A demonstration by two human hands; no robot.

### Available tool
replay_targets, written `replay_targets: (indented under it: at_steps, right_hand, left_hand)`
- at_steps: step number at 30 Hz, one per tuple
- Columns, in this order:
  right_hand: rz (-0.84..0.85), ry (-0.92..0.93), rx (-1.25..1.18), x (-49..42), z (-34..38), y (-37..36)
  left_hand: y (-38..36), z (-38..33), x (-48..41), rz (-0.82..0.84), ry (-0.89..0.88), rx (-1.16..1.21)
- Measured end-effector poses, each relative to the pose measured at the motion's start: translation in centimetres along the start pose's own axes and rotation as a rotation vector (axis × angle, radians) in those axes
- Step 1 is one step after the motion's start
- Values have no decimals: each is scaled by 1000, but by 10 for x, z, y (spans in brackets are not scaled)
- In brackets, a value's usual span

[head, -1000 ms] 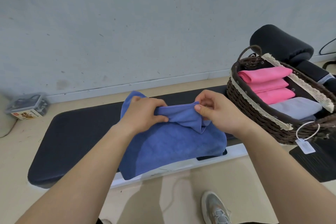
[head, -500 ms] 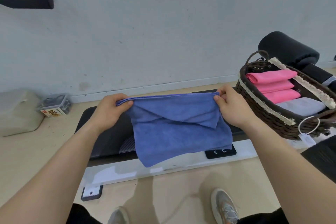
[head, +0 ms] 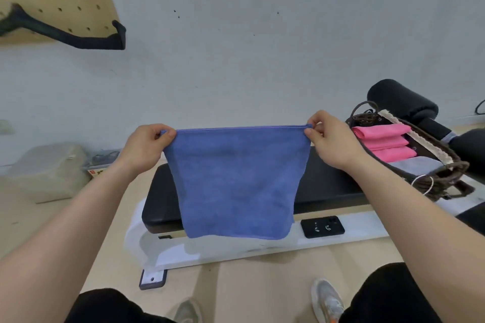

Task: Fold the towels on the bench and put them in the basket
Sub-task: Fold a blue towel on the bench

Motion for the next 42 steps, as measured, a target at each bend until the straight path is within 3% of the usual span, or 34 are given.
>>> replay_targets:
  at_steps: [4, 10, 19, 26, 32, 35, 42]
  right_hand:
    - [85, -28, 23, -1, 4, -2]
    - [66, -171, -94, -32, -7, -26]
    - [91, -390, -294, -117, -53, -100]
    - [56, -386, -387, -146, -74, -120]
    - [55, -282, -510, -93, -76, -111]
    - [102, -233, -446, -53, -84, -106]
    - [160, -12, 71, 10, -88, -94]
  left_hand:
    - [1, 7, 1, -5, 19, -47]
    - [-20, 31, -23, -9, 70, -100]
    - [-84, 86, -109, -44, 254, 162]
    - [-100, 103, -138, -33, 193, 144]
    - [-87, 101, -100, -43, 74, 43]
    - [-76, 98, -64, -13, 26, 40]
    - [-68, 120, 6, 78, 47, -26]
Point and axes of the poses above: each hand's wrist, its own x-axis away from the middle knuckle, its own y-axis out of the back of the hand, z = x × y, the point moved 2 cm from there along -x, towards the middle knuckle, and after that the axes turned 10 degrees about x, right-handed, at the moved point
